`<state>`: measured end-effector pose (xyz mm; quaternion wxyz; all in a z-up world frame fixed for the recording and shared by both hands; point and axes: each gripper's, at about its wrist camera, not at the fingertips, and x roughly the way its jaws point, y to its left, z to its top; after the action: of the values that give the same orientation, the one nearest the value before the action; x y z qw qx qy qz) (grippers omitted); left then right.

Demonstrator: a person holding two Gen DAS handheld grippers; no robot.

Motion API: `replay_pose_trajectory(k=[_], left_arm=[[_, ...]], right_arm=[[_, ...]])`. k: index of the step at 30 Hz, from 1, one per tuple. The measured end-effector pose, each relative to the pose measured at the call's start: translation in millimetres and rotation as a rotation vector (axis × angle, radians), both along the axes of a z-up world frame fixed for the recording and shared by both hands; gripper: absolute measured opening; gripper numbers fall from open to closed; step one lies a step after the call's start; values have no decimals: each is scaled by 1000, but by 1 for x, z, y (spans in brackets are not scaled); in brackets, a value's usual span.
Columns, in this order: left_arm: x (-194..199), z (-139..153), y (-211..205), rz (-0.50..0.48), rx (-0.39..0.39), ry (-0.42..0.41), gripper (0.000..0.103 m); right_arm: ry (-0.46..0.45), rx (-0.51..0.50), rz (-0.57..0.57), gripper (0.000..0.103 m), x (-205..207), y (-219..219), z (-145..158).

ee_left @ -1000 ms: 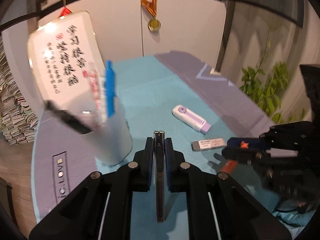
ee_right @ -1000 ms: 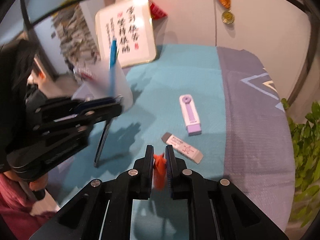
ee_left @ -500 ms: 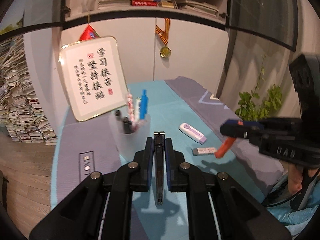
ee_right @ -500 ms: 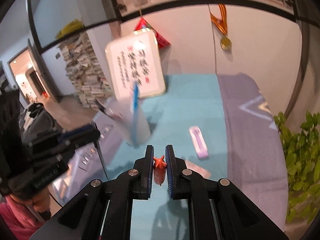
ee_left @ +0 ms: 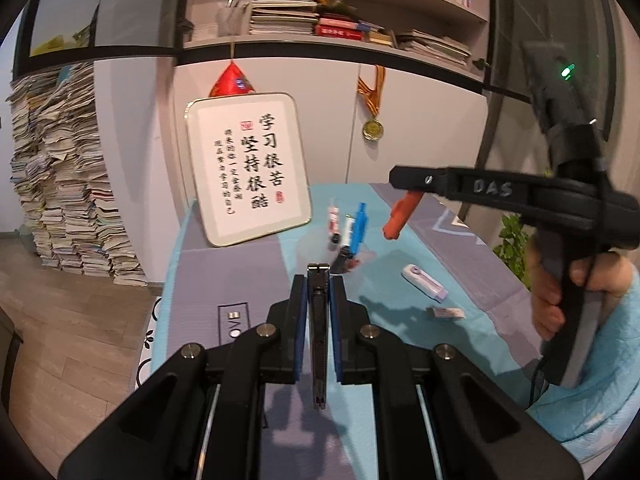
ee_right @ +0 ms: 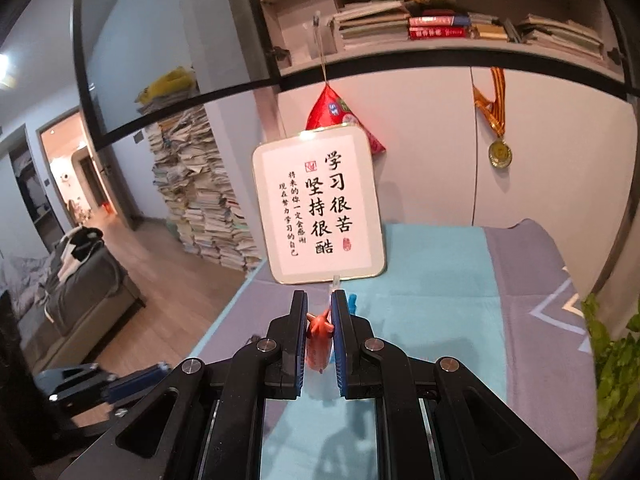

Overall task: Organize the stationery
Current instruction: 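Carry the orange highlighter with the right gripper into the frosted cup and open, then carry the black pen with the left gripper into the frosted cup and open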

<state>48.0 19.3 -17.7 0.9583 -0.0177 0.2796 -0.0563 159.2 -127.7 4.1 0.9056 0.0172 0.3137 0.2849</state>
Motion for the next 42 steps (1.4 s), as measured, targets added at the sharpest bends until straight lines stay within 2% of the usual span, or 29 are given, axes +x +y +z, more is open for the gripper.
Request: replay_pose_trajectory(k=[16,21,23,25,27,31,33,36,42], left_arm=[[17,-1,21,20,-32,-3,9],[18,3,21,26,-27,-9,9],[19,6,21,28,-28,-16,9],[19,9,21,31,-26,-26,9],[21,14,21,36,-27,-38,9],[25,25,23,61,-38,-73,9],[28,32,26,78,-55,-100,9],[32,43,28,99,-89,-146,9],[54,55,20,114,-132,-211,9]], right_arm=[[115,-72,1,13,34,21,-47],[153,-48,3,13,33,16,-51],[147,-34,-8,21,29,11,-48],[123,-12,-38,40,23,4,-44],[68,-18,-83,40,13,-4,-38],[-19,-98,-134,41,-6,-13,-29],[-16,-97,-124,41,-13,-22,-29],[18,-88,-98,51,-18,-31,-36],[63,-185,-58,51,-31,-37,-60]])
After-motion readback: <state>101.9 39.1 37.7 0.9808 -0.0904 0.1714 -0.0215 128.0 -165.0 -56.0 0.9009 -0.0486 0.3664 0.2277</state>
